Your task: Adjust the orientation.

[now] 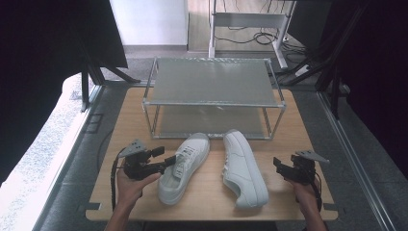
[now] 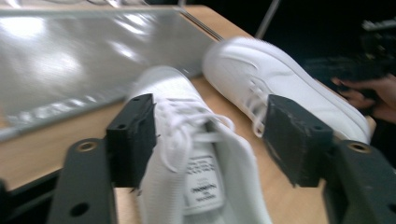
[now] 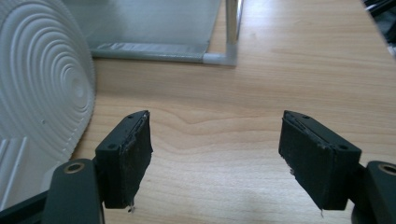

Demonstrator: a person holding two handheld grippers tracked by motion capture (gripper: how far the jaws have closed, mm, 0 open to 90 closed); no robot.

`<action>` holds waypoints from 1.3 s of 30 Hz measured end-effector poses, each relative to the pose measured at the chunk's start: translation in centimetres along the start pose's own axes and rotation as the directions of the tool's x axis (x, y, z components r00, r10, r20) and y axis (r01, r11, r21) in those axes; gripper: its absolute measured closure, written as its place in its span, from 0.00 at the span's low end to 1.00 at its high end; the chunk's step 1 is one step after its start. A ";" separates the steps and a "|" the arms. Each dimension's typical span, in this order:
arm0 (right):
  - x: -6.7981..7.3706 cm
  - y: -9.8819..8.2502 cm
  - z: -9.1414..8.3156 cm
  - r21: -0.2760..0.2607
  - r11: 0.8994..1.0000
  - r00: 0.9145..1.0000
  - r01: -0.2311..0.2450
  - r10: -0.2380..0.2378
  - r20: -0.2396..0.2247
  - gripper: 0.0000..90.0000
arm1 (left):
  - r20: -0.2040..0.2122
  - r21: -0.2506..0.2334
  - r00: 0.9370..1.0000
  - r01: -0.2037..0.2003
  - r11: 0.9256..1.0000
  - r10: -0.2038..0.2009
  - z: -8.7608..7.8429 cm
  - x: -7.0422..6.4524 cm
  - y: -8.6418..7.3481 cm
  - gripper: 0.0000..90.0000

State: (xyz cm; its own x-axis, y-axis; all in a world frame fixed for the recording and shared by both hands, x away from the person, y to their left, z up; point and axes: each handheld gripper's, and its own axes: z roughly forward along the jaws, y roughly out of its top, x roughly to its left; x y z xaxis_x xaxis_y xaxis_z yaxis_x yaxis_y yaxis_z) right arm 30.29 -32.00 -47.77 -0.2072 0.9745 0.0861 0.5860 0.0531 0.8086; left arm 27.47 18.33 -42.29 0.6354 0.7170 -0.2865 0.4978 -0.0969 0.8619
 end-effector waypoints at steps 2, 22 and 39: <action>0.2 0.2 -0.2 -0.005 1.000 1.000 0.010 -0.010 0.008 0.29 | -0.022 0.015 1.000 -0.020 1.000 0.020 0.0 0.1 0.0 0.38; 6.8 2.3 -3.8 -0.104 0.976 0.963 0.191 -0.207 -0.175 0.58 | -0.049 0.025 0.997 0.061 0.998 -0.060 -0.1 1.2 -0.2 0.35; 12.6 1.3 -3.8 -0.086 0.937 0.859 0.340 -0.346 -0.376 1.00 | -0.025 0.035 0.998 0.051 0.998 -0.050 0.3 0.9 -0.2 0.36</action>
State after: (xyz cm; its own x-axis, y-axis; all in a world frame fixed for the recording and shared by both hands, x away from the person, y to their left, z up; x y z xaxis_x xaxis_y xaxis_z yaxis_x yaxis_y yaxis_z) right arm 25.48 -20.44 -43.43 -0.6758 0.7370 0.0130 0.4110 0.3620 0.8367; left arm 28.06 18.81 -42.85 0.5944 0.7383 -0.3188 0.5502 -0.0843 0.8307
